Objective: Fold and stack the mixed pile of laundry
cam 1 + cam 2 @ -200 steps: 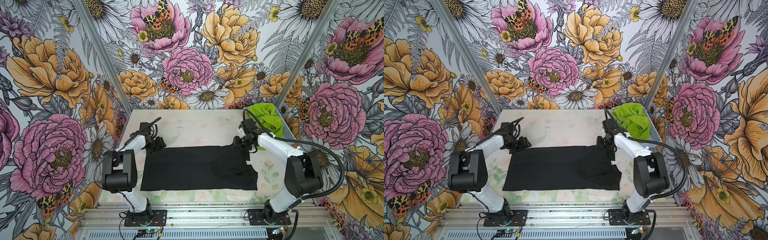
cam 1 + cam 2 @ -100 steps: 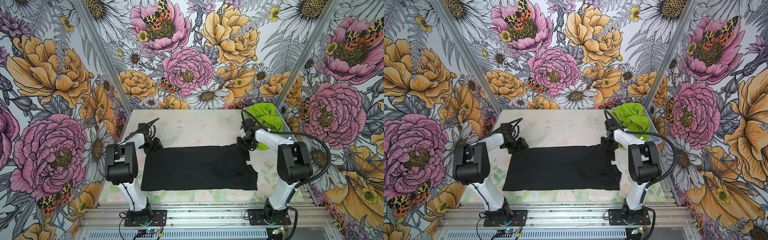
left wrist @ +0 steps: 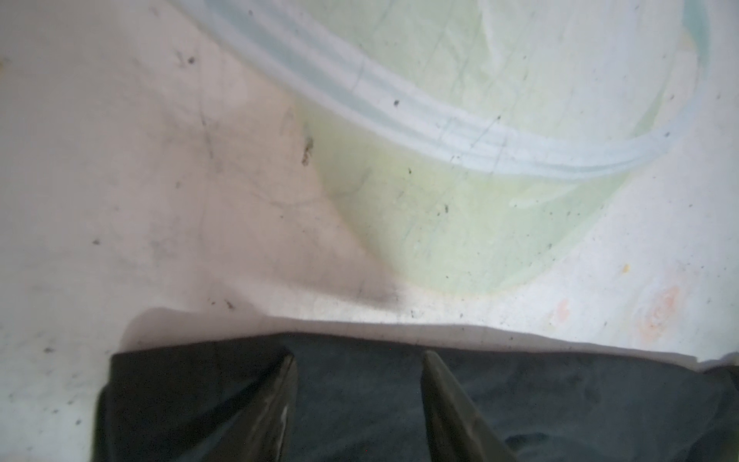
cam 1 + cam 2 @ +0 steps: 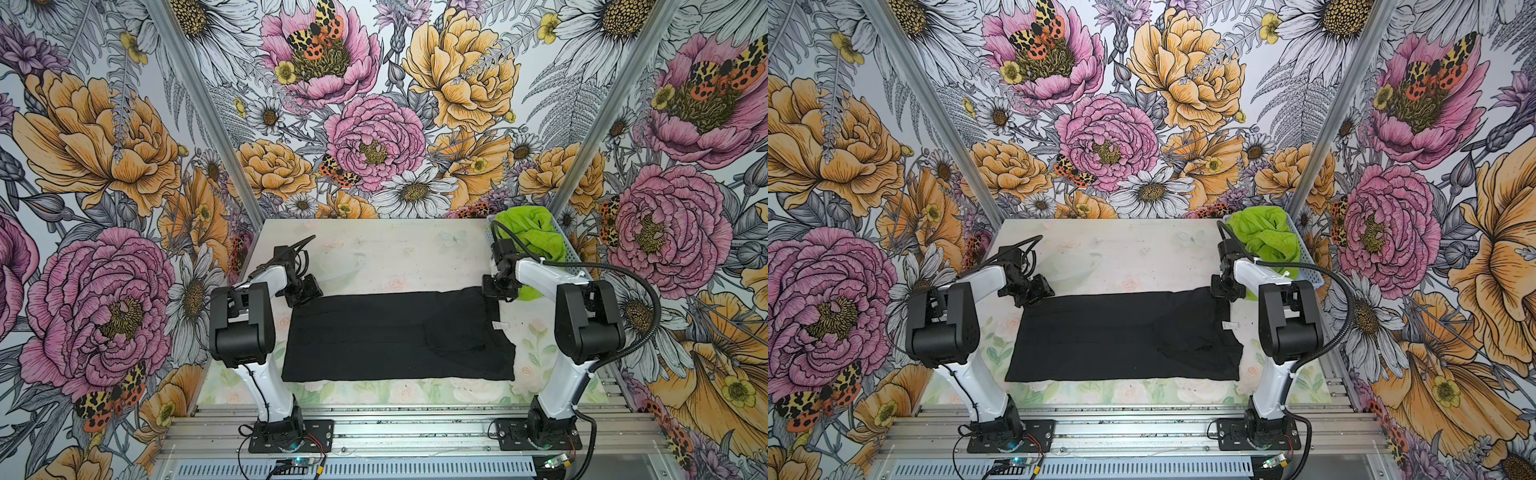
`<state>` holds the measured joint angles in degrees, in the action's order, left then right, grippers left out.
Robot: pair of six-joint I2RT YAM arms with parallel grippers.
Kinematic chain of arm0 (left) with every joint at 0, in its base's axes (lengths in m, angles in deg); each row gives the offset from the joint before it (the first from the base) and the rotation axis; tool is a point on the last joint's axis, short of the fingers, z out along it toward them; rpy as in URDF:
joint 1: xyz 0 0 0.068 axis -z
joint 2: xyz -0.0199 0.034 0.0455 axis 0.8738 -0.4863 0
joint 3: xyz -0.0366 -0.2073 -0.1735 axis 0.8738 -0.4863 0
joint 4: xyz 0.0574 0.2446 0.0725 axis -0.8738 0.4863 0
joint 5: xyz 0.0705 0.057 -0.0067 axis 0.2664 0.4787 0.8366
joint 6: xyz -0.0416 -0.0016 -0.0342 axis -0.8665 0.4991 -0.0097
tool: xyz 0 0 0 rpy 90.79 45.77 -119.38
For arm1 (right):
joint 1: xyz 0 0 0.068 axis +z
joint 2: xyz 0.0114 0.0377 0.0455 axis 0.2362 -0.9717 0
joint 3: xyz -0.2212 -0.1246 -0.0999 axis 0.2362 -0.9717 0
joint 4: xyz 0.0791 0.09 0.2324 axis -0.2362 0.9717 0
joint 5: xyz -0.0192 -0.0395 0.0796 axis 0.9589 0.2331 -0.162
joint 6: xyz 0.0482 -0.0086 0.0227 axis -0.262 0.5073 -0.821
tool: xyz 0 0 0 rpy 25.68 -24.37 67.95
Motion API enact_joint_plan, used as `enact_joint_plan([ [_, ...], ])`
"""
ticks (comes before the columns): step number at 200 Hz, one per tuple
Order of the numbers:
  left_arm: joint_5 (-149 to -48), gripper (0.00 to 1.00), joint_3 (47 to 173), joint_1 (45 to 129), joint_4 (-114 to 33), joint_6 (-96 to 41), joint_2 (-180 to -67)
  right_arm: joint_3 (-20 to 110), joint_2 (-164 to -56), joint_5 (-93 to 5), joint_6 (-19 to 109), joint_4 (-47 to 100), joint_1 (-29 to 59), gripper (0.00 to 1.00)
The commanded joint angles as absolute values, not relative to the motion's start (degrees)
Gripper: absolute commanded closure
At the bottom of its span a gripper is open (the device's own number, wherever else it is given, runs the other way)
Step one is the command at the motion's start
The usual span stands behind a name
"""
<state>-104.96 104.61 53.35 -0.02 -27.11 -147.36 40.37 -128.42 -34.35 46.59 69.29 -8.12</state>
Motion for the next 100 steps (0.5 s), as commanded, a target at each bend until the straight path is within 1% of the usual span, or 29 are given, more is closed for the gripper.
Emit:
enact_joint_plan([
  [1,-100.31,0.48,102.48,51.59,0.50,-26.39,-152.02,40.82,-127.36,-34.46,46.06,68.30,-8.05,0.93],
  [7,-100.16,0.48,102.37,51.44,0.49,-26.32,-152.01,40.67,-126.92,-34.88,45.78,68.29,-8.05,0.91],
  [20,-99.90,0.48,102.07,51.29,0.51,-26.37,-152.02,40.37,-126.77,-36.16,45.21,68.21,-8.04,0.81],
  [31,-99.73,0.48,101.90,51.25,0.57,-26.31,-152.21,40.27,-127.92,-36.43,45.17,68.21,-8.06,0.78],
  [63,-99.06,0.49,101.62,51.02,0.68,-26.58,-152.01,40.36,-132.97,-35.45,44.74,68.20,-8.14,0.79],
  [100,-98.97,0.50,100.56,49.94,1.00,-26.30,-151.27,40.74,-134.04,-26.61,43.61,70.85,-8.52,0.87],
])
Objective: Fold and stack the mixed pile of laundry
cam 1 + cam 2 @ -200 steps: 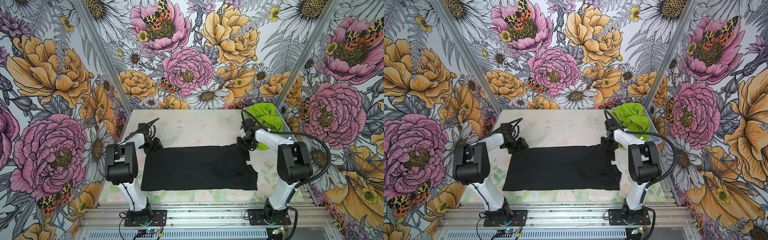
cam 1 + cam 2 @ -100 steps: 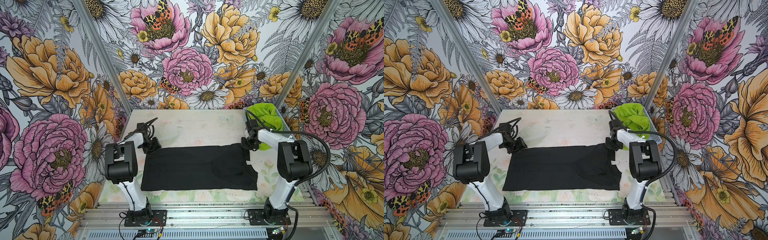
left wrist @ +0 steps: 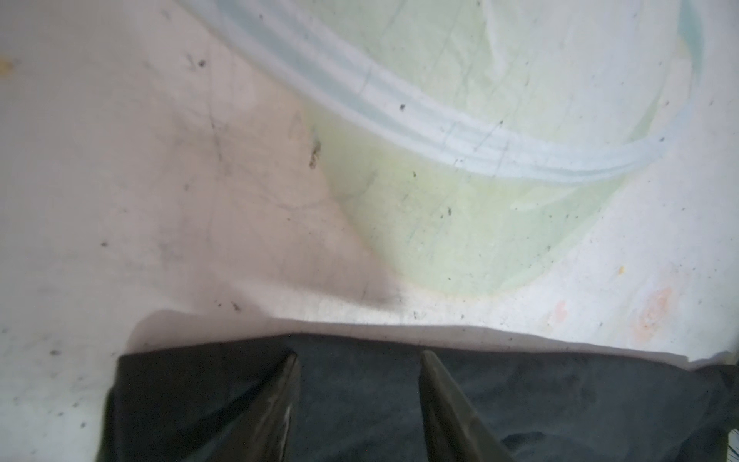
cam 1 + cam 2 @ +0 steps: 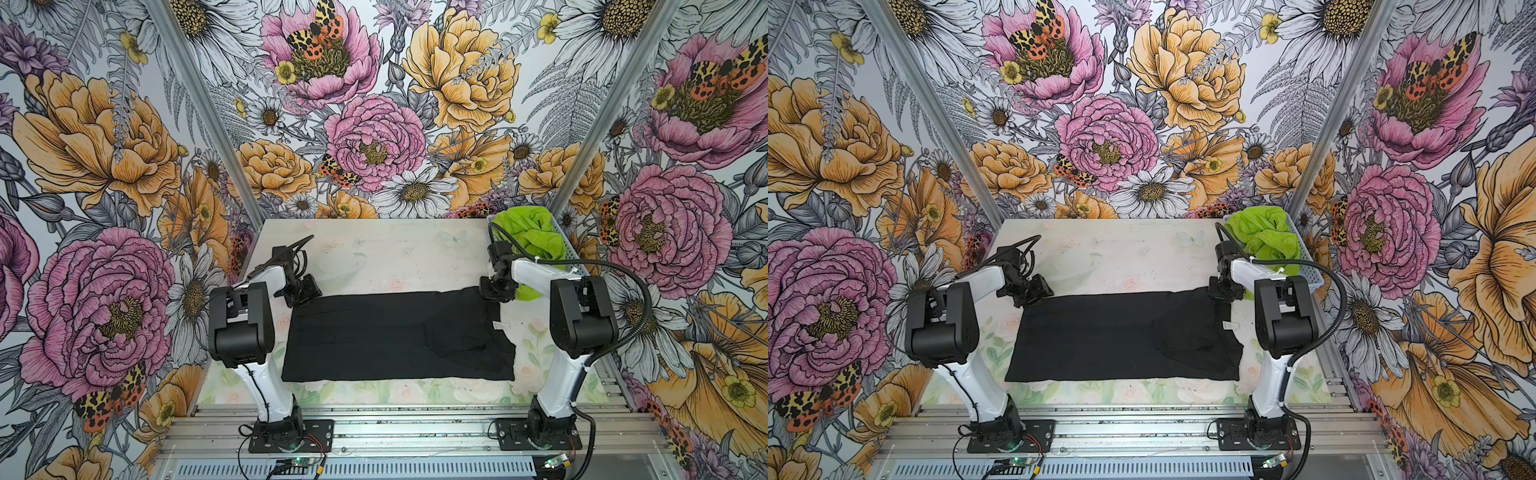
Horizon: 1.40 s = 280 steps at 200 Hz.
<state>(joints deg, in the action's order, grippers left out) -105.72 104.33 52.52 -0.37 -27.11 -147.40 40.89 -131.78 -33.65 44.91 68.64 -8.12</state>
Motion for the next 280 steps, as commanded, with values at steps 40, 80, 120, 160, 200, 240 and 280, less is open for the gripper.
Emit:
enact_joint_plan([
  [40,-98.99,0.50,100.62,49.82,1.16,-26.37,-151.35,42.96,-135.78,-22.66,44.34,71.98,-8.75,0.88],
  [80,-98.05,0.50,100.51,49.82,1.77,-26.39,-150.56,45.42,-132.41,-25.80,43.95,73.57,-7.75,0.80],
  [120,-99.64,0.42,101.41,51.12,2.86,-26.98,-142.79,42.93,-122.01,-29.85,39.96,77.21,-4.88,0.66],
  [160,-101.54,0.36,103.93,56.49,4.51,-27.42,-138.39,37.94,-121.40,-34.97,35.20,76.40,0.42,0.57],
  [200,-105.99,0.37,105.04,62.74,5.19,-27.16,-143.73,34.82,-123.95,-36.14,32.81,75.24,2.23,0.55],
  [240,-105.41,0.37,105.07,63.89,5.41,-26.44,-150.72,37.54,-130.48,-34.23,34.63,74.27,2.32,0.54],
  [280,-103.77,0.37,106.16,60.29,5.37,-26.35,-149.74,47.37,-138.63,-30.48,38.41,74.45,1.96,0.54],
])
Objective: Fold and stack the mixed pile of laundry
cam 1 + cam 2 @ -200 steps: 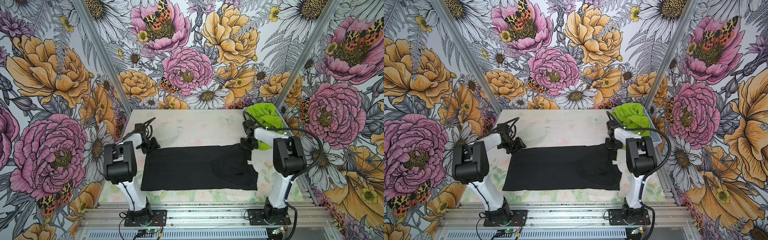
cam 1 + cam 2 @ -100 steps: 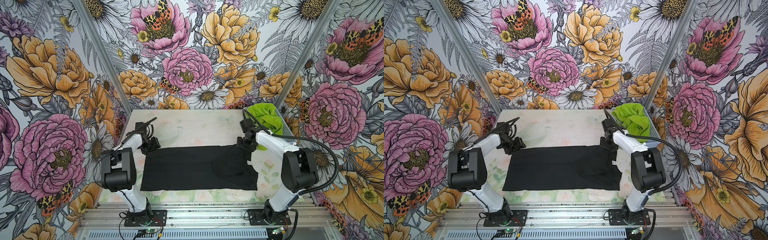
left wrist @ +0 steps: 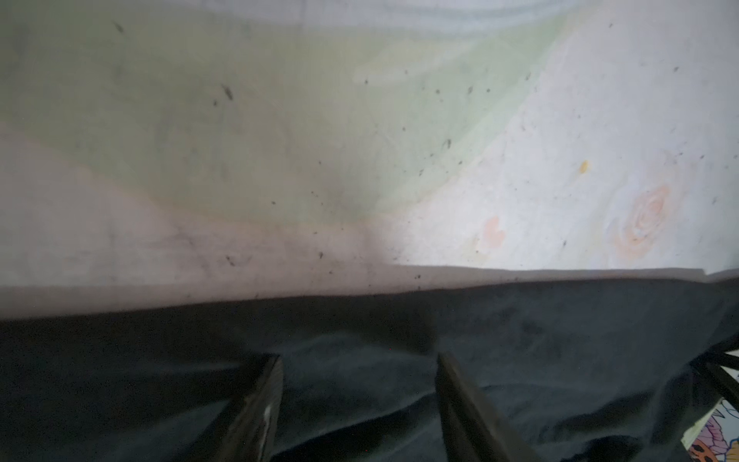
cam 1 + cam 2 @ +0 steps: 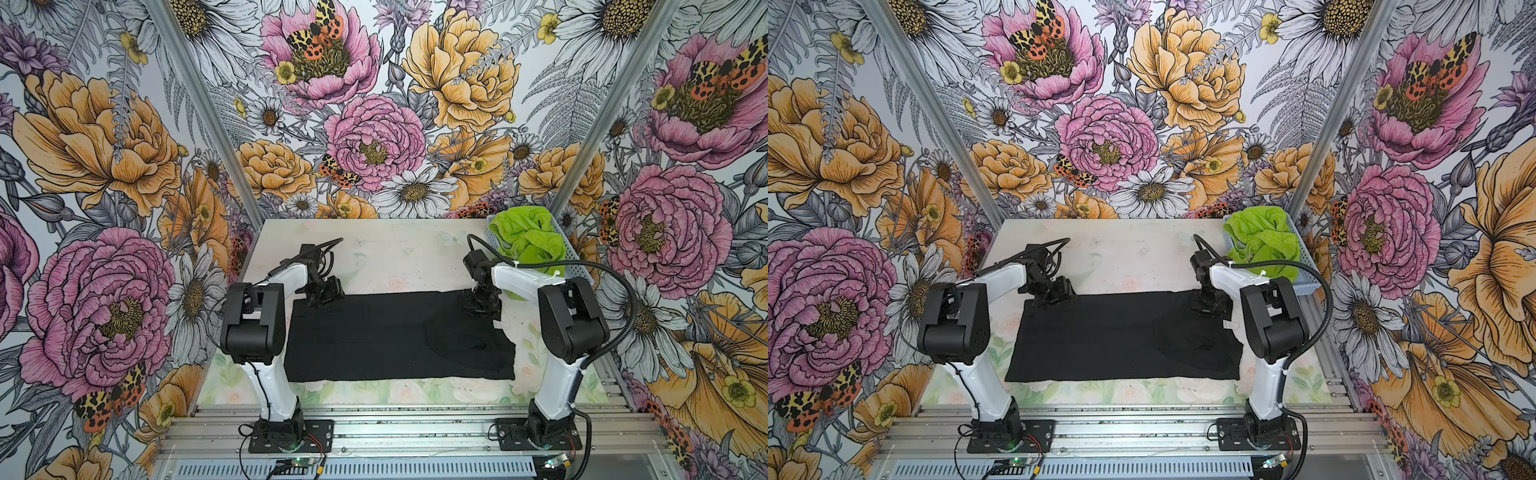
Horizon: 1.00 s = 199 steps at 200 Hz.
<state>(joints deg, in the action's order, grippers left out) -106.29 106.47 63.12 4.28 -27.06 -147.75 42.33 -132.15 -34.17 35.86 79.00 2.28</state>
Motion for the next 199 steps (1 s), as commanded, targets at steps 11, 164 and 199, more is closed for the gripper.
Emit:
enact_joint_plan([
  [11,-103.82,0.37,106.82,59.23,5.35,-26.32,-149.30,50.99,-140.96,-30.30,39.21,74.71,1.67,0.54],
  [164,-106.72,0.35,110.49,57.47,10.17,-21.88,-154.75,127.75,-179.72,-41.20,45.97,85.81,3.59,0.47],
  [199,-107.14,0.35,108.25,59.98,11.54,-22.25,-155.80,118.35,-166.52,-39.94,45.63,85.78,3.17,0.41],
])
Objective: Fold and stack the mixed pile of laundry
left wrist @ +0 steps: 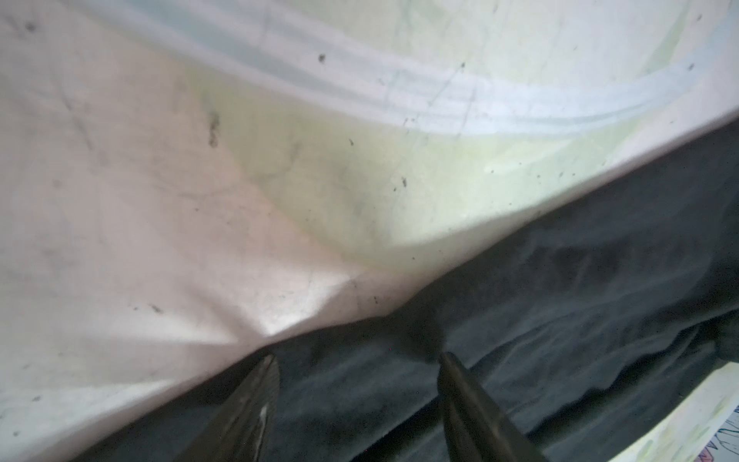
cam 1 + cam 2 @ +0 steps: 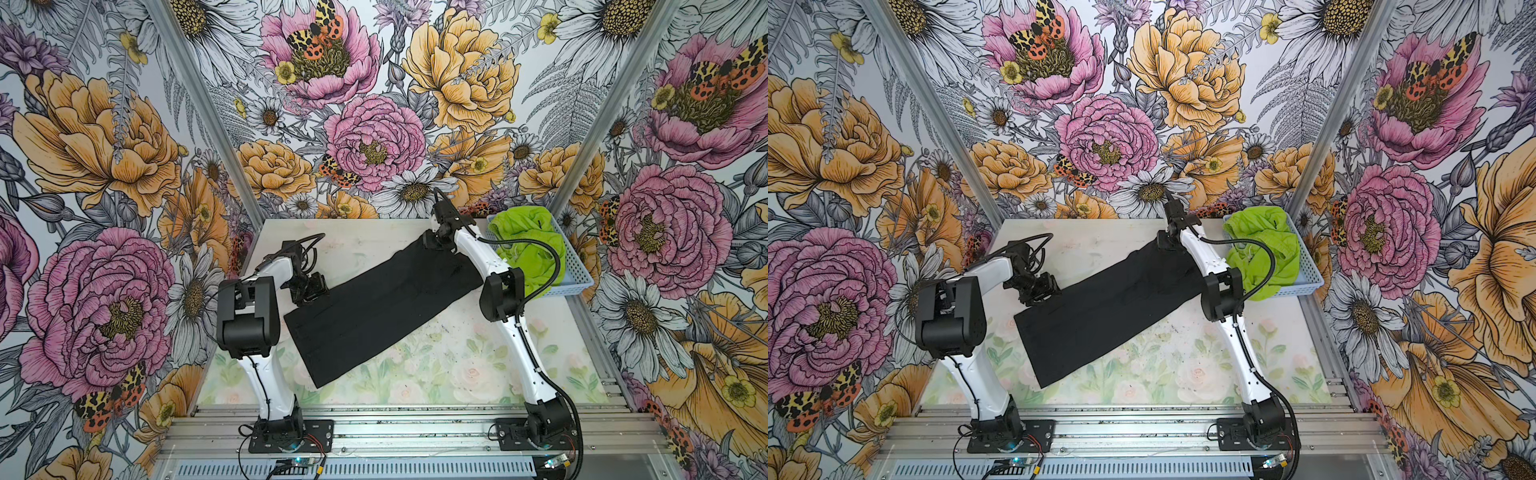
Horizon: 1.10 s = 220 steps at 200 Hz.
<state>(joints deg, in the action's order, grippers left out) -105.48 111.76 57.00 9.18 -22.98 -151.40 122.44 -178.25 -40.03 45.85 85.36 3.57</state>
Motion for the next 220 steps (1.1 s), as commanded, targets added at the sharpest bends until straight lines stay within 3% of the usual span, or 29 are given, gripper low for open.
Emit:
enact_joint_plan([
  [1,-107.16,0.35,108.10,60.00,11.55,-22.25,-155.80,117.90,-166.06,-39.94,45.62,85.78,3.19,0.41],
  [44,-108.60,0.37,104.22,60.51,12.49,-22.60,-154.24,91.05,-147.66,-39.87,40.77,85.00,3.31,0.38],
  [67,-108.88,0.37,102.66,60.95,12.57,-23.05,-153.12,72.04,-138.91,-41.16,36.34,77.55,3.35,0.37],
  [123,-109.67,0.38,101.22,62.71,14.28,-22.89,-152.83,44.92,-130.14,-45.24,29.17,62.84,4.88,0.36],
  [220,-113.77,0.40,95.85,68.78,16.21,-25.67,-151.49,46.63,-139.29,-44.18,29.83,59.19,4.65,0.38],
])
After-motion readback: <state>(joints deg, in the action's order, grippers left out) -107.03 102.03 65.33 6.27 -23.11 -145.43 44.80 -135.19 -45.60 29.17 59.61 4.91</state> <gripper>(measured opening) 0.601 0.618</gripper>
